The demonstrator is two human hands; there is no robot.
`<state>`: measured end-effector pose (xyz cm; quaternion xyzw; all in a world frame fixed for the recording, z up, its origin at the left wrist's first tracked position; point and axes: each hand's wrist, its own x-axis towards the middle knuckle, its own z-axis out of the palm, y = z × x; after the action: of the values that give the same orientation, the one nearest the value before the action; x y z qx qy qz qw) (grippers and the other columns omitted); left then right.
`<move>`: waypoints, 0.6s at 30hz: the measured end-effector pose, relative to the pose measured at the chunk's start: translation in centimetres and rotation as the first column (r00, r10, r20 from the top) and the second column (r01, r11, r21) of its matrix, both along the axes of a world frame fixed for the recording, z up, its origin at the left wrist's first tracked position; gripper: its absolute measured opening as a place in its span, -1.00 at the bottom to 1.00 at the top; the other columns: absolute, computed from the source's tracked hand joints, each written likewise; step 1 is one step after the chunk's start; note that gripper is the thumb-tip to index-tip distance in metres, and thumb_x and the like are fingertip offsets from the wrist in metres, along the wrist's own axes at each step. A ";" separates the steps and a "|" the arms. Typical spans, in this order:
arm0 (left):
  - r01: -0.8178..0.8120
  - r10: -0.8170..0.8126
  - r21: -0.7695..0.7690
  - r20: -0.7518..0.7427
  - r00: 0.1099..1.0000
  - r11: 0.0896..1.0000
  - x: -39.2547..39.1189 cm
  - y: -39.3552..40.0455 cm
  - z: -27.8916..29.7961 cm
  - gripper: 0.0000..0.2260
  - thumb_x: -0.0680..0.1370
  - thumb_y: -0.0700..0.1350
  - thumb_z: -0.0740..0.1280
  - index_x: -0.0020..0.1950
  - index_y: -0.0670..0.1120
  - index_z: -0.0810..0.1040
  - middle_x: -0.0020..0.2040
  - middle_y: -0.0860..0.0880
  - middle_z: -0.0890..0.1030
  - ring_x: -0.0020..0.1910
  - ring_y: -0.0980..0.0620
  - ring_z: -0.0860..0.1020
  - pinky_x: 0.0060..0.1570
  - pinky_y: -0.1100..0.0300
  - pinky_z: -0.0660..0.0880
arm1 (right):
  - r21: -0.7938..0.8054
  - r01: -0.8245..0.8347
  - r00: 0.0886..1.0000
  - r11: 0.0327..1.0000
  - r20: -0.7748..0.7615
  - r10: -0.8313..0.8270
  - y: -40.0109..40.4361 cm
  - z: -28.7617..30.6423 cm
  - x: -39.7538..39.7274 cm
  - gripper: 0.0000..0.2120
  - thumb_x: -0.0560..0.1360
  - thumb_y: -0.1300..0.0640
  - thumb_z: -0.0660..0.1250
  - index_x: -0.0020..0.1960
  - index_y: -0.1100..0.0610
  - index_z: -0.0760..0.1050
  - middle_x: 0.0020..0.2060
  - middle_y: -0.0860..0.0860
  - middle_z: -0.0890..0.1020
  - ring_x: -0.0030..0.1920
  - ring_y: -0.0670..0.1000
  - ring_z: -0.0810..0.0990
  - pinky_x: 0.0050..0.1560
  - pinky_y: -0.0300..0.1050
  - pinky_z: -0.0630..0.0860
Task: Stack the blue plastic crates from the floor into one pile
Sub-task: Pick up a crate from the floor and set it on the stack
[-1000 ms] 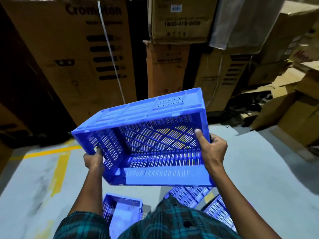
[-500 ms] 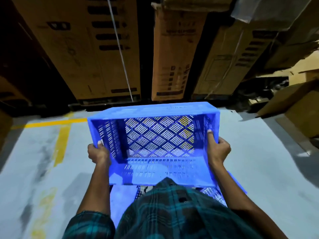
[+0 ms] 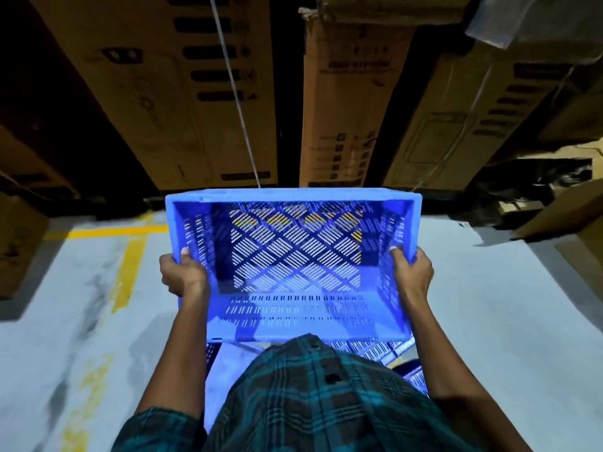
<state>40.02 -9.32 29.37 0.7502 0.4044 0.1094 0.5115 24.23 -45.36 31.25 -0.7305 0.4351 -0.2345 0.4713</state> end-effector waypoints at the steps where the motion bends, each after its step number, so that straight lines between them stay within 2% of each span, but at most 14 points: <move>1: -0.002 0.002 0.006 0.016 1.000 1.000 0.9 -0.3 0.2 -0.80 0.60 0.05 0.27 -0.08 -0.04 0.34 0.16 -0.23 0.54 0.02 -0.29 0.55 -0.11 0.06 0.38 | 0.011 0.005 1.000 1.000 0.004 -0.005 -0.3 -0.3 0.7 -0.80 0.49 0.10 0.41 0.04 0.20 0.62 -0.18 0.11 0.65 -0.11 0.11 0.60 -0.09 -0.19 0.37; 5: 0.010 -0.012 0.038 0.045 0.999 0.999 5.0 -1.5 0.7 -0.80 0.58 0.04 0.29 -0.10 -0.05 0.37 0.11 -0.22 0.59 -0.01 -0.26 0.57 -0.13 0.12 0.37 | 0.048 0.024 1.000 0.999 -0.008 -0.024 -1.3 -1.1 4.1 -0.78 0.46 0.09 0.41 0.05 0.18 0.61 -0.13 0.10 0.66 -0.06 0.13 0.62 -0.09 -0.20 0.38; 9: 0.030 -0.031 0.028 0.020 0.999 0.999 10.3 -2.8 -0.3 -0.80 0.58 0.04 0.30 -0.05 -0.09 0.43 0.11 -0.20 0.59 0.02 -0.30 0.58 -0.03 0.03 0.48 | 0.103 0.024 0.999 0.994 -0.024 -0.021 -2.2 -2.6 7.9 -0.72 0.43 0.00 0.39 0.10 0.07 0.57 -0.07 0.05 0.66 -0.02 0.14 0.64 0.04 0.00 0.54; 12: 0.062 -0.062 -0.016 -0.004 0.998 0.998 15.1 -4.0 -1.5 -0.80 0.58 0.04 0.30 -0.06 -0.08 0.40 0.16 -0.20 0.56 -0.05 -0.25 0.55 -0.06 0.06 0.45 | 0.109 0.060 0.997 0.992 -0.062 -0.053 -2.8 -3.8 11.7 -0.70 0.42 0.00 0.40 0.12 0.07 0.54 -0.02 0.07 0.67 0.00 0.15 0.64 0.05 -0.01 0.55; 15: 0.097 -0.097 0.000 -0.062 0.993 0.995 19.5 -4.2 -2.3 -0.75 0.58 0.04 0.30 0.11 -0.12 0.47 0.19 -0.22 0.56 0.06 -0.31 0.56 0.02 0.02 0.47 | 0.103 0.091 0.989 0.990 -0.122 -0.079 -2.8 -3.8 15.4 -0.68 0.42 0.04 0.39 0.13 0.12 0.55 -0.02 0.12 0.67 0.00 0.18 0.64 0.04 0.00 0.56; 18: 0.142 -0.140 0.008 -0.117 0.983 0.990 23.7 -4.2 -2.6 -0.73 0.58 0.07 0.29 0.14 -0.10 0.46 0.21 -0.22 0.56 0.11 -0.34 0.54 0.06 0.00 0.46 | 0.103 0.086 0.984 0.991 -0.166 -0.069 -2.6 -3.4 19.4 -0.63 0.43 0.07 0.38 0.22 0.11 0.50 0.05 0.13 0.66 0.03 0.16 0.63 0.10 0.02 0.56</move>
<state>63.74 -13.55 26.81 0.7860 0.3784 0.0325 0.4877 43.59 -47.98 27.90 -0.7026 0.5123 -0.1682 0.4643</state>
